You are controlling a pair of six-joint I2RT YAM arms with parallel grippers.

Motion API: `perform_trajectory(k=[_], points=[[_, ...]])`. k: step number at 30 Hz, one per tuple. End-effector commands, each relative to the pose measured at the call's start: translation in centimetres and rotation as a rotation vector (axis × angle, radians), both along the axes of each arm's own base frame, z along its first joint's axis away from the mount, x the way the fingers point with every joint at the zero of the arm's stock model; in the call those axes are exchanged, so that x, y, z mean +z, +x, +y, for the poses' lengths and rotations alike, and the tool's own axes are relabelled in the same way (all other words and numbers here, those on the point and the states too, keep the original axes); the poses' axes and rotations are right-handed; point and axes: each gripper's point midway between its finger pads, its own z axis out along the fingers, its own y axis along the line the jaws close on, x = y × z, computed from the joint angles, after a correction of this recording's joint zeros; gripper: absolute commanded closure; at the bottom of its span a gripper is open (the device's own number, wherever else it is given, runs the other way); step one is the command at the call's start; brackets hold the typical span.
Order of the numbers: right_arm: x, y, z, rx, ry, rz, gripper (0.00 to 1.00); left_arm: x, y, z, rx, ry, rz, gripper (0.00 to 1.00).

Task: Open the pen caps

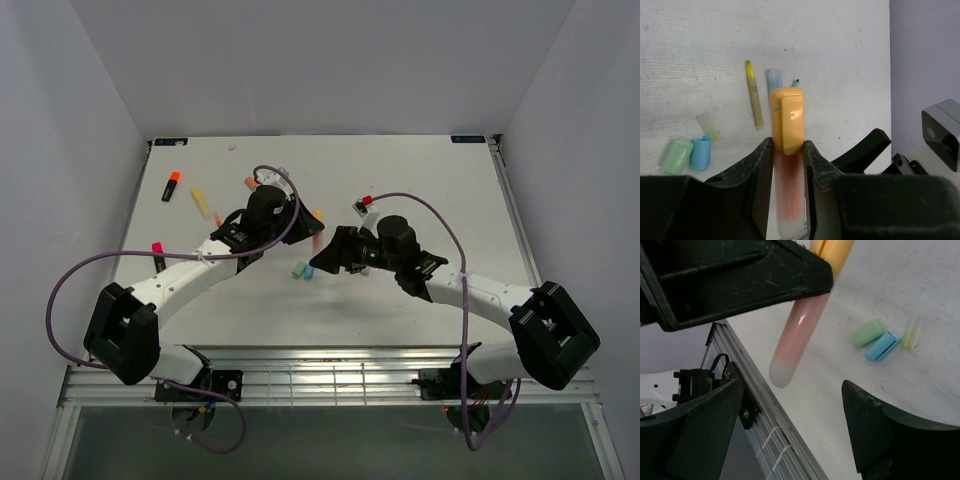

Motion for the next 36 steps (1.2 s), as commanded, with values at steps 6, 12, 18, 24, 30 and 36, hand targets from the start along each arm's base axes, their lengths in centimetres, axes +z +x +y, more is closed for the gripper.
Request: perform_trajectory(k=[6,12,18,24,30,36], points=[[1.8,1.5,1.5,-0.061,0.094,-0.028,0.23,0.8,-1.6,-0.2,0.019,-0.042,0.001,1.0],[0.5,1.8,1.9,-0.072,0.088,0.0,0.48,1.3,-2.3,-0.5,0.023,-0.085,0.0,1.0],[0.3,1.9,2.4,-0.062,0.104,0.003,0.92,0.7,-2.7,-0.7,0.026,-0.097,0.014,1.0],[0.2,1.0,2.2,-0.046,0.1,0.01,0.92,0.4,-1.9,0.2,0.062,-0.031,-0.015,0.61],[0.9,0.0,1.5,-0.038,0.101,0.002,0.92,0.1,-1.1,0.6,0.088,0.008,-0.021,0.5],[1.0,-0.4,1.3,-0.031,0.09,0.0,0.92,-0.4,-0.8,0.3,0.086,0.019,-0.013,0.47]])
